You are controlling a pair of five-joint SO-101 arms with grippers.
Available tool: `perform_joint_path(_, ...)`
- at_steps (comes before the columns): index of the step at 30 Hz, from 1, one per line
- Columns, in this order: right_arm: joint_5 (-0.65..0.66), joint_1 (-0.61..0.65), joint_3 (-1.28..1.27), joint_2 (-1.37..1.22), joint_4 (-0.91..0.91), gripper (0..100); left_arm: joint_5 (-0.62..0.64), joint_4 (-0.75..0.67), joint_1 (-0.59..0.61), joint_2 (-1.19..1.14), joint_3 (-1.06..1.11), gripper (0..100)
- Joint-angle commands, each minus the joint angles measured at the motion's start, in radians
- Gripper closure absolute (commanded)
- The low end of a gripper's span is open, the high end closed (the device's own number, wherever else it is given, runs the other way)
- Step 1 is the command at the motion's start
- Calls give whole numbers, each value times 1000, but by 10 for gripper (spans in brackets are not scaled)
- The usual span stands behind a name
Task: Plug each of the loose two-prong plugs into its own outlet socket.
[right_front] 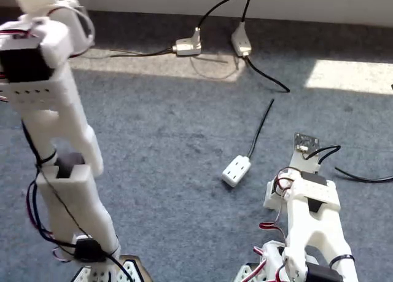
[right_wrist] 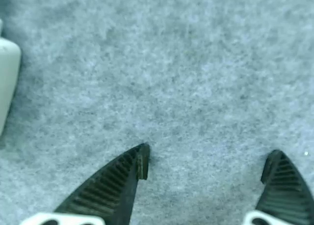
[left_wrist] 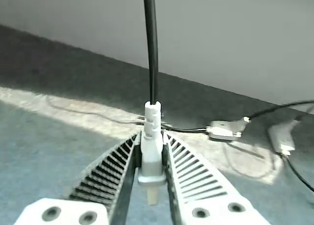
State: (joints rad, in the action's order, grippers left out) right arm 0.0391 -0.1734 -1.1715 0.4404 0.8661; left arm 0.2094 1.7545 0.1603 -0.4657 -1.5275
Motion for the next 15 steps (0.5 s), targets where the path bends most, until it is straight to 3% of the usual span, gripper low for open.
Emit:
perform_joint_path(1,-3,13,-2,7,-25,639,14,-2,-295,117,-10,994)
perform_joint_path(11,-8,8,-2,8,-27,639,17,-52,-748,232,-12,994)
perform_joint_path(15,-9,10,-1,8,-27,639,68,-52,-858,323,-12,994)
